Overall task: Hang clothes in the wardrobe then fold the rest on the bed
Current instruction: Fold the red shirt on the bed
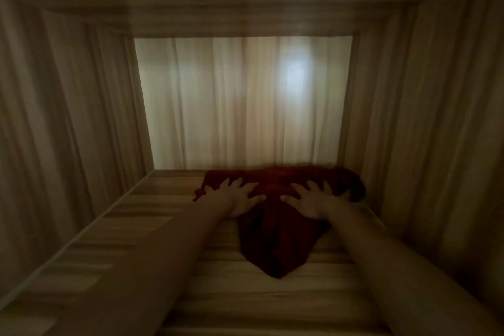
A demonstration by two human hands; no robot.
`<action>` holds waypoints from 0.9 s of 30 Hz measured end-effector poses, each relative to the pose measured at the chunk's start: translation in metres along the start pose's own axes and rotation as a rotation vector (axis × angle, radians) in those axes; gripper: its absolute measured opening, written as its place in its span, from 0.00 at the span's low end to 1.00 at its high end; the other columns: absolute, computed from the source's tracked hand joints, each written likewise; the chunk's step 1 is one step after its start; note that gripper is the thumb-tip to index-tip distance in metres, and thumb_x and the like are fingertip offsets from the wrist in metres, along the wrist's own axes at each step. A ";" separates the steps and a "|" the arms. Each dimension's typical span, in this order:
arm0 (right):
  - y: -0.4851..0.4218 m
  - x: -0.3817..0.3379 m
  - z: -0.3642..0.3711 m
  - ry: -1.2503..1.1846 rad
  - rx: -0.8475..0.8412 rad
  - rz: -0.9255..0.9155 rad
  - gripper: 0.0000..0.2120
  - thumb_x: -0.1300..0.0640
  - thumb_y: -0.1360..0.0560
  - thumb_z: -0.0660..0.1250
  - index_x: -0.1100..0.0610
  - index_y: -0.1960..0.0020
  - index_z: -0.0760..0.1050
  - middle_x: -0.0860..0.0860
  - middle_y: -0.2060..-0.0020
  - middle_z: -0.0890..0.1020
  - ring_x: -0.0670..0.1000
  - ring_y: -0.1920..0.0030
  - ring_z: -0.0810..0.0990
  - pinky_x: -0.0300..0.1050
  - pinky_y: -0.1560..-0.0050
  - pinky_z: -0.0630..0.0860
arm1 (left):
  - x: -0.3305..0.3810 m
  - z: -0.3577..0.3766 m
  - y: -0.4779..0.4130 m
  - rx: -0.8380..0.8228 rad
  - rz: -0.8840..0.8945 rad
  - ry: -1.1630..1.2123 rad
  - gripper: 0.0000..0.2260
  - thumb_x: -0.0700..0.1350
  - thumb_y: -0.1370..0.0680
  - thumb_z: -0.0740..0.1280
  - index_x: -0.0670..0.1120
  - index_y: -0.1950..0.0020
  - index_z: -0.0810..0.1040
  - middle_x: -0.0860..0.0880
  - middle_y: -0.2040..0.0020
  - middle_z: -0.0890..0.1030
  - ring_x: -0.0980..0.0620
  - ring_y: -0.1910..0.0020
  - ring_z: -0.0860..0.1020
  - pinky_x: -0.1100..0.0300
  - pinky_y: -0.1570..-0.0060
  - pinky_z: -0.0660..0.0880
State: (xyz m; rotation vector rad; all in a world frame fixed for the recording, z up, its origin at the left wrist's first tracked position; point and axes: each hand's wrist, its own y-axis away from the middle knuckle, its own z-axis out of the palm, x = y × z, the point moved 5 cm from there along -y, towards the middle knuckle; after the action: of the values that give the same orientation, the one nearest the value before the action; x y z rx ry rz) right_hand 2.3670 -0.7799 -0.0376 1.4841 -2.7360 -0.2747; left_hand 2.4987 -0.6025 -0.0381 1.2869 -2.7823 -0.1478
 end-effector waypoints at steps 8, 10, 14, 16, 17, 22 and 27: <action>0.014 -0.002 -0.004 -0.078 0.073 -0.004 0.41 0.21 0.27 0.42 0.37 0.19 0.47 0.50 0.17 0.47 0.63 0.19 0.40 0.82 0.32 0.37 | 0.011 -0.007 0.024 0.104 -0.017 -0.086 0.31 0.69 0.20 0.44 0.59 0.19 0.51 0.46 0.18 0.56 0.41 0.20 0.53 0.29 0.28 0.46; 0.030 -0.004 -0.005 -0.105 0.163 -0.065 0.39 0.24 0.24 0.45 0.43 0.19 0.54 0.53 0.18 0.54 0.63 0.19 0.46 0.80 0.29 0.42 | 0.012 -0.009 0.045 0.181 0.008 -0.073 0.29 0.66 0.18 0.47 0.55 0.20 0.58 0.45 0.21 0.62 0.42 0.22 0.58 0.33 0.27 0.51; 0.083 -0.011 -0.013 -0.363 0.250 -0.278 0.31 0.33 0.20 0.57 0.50 0.23 0.67 0.56 0.26 0.70 0.57 0.27 0.68 0.60 0.24 0.61 | 0.004 -0.020 0.098 0.347 0.177 0.132 0.24 0.59 0.17 0.57 0.48 0.25 0.69 0.44 0.28 0.72 0.44 0.29 0.69 0.46 0.29 0.66; 0.114 -0.012 -0.019 -0.406 0.232 -0.317 0.25 0.39 0.19 0.62 0.51 0.27 0.72 0.53 0.30 0.75 0.53 0.32 0.73 0.53 0.28 0.68 | 0.000 -0.029 0.129 0.321 0.190 0.235 0.21 0.56 0.17 0.60 0.48 0.27 0.72 0.46 0.31 0.75 0.45 0.31 0.72 0.50 0.32 0.70; 0.131 -0.013 -0.021 -0.393 0.214 -0.336 0.23 0.41 0.18 0.63 0.52 0.29 0.74 0.52 0.32 0.77 0.51 0.34 0.75 0.49 0.30 0.70 | -0.001 -0.032 0.145 0.315 0.194 0.239 0.20 0.56 0.18 0.61 0.49 0.28 0.73 0.47 0.32 0.76 0.46 0.32 0.73 0.50 0.33 0.71; 0.214 -0.021 -0.030 -0.288 0.207 -0.374 0.17 0.41 0.19 0.65 0.50 0.36 0.78 0.48 0.41 0.81 0.48 0.43 0.77 0.40 0.47 0.71 | -0.002 -0.031 0.228 0.209 0.266 0.263 0.12 0.56 0.19 0.62 0.54 0.39 0.79 0.54 0.41 0.80 0.60 0.50 0.75 0.69 0.55 0.71; 0.294 -0.020 -0.024 -0.323 0.174 -0.436 0.14 0.37 0.21 0.66 0.44 0.43 0.80 0.40 0.52 0.81 0.41 0.50 0.78 0.36 0.55 0.72 | -0.012 -0.022 0.303 0.166 0.264 0.301 0.12 0.57 0.20 0.64 0.54 0.42 0.80 0.58 0.53 0.80 0.60 0.55 0.78 0.63 0.58 0.74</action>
State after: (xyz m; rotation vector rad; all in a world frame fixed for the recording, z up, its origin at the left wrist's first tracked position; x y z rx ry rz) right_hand 2.1363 -0.6100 0.0353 2.2663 -2.6835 -0.3112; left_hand 2.2802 -0.3996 0.0187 0.8676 -2.7070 0.2744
